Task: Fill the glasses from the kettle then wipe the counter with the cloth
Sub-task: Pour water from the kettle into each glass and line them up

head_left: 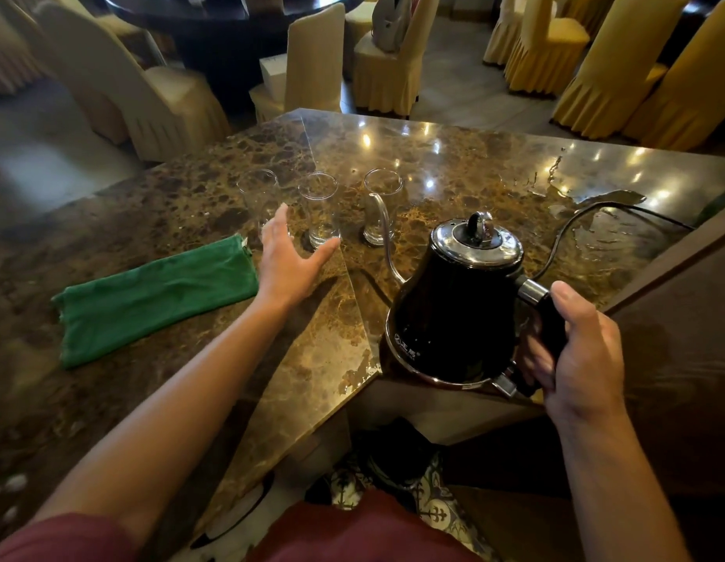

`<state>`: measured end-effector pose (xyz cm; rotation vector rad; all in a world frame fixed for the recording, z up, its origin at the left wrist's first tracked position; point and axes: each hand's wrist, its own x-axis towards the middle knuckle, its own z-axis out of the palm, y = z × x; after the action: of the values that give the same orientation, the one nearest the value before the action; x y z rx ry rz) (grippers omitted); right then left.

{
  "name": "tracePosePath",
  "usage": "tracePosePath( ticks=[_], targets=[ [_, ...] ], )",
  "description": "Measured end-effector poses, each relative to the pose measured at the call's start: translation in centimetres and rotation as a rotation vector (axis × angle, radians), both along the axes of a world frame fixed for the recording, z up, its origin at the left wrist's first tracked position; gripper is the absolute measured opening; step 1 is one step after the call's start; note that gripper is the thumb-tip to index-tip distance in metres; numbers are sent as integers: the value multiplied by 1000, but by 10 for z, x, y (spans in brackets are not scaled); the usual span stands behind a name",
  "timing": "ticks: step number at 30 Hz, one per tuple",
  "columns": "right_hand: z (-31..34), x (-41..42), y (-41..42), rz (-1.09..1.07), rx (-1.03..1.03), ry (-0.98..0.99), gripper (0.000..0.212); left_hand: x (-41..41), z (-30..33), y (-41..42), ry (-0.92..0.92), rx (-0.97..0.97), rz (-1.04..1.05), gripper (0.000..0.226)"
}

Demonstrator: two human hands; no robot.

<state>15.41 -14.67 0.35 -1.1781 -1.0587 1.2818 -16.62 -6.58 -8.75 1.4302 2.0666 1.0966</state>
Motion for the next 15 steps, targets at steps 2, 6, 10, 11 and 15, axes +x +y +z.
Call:
tracePosePath(
  ticks=[2,6,10,11,15],
  targets=[
    [-1,3,-2,18,-3,-7,58,5,1,13,-90,-4,21,110],
    [0,7,-5,10,-14,-7,52,9,0,41,-159,-14,10,111],
    [3,8,-8,-21,-17,8,56,4,-4,61,-209,27,18,117],
    [3,9,-9,-23,-10,5,55,1,-6,64,-211,33,22,118],
    [2,10,-10,-7,20,-10,53,-8,-9,72,-234,21,14,95]
  ],
)
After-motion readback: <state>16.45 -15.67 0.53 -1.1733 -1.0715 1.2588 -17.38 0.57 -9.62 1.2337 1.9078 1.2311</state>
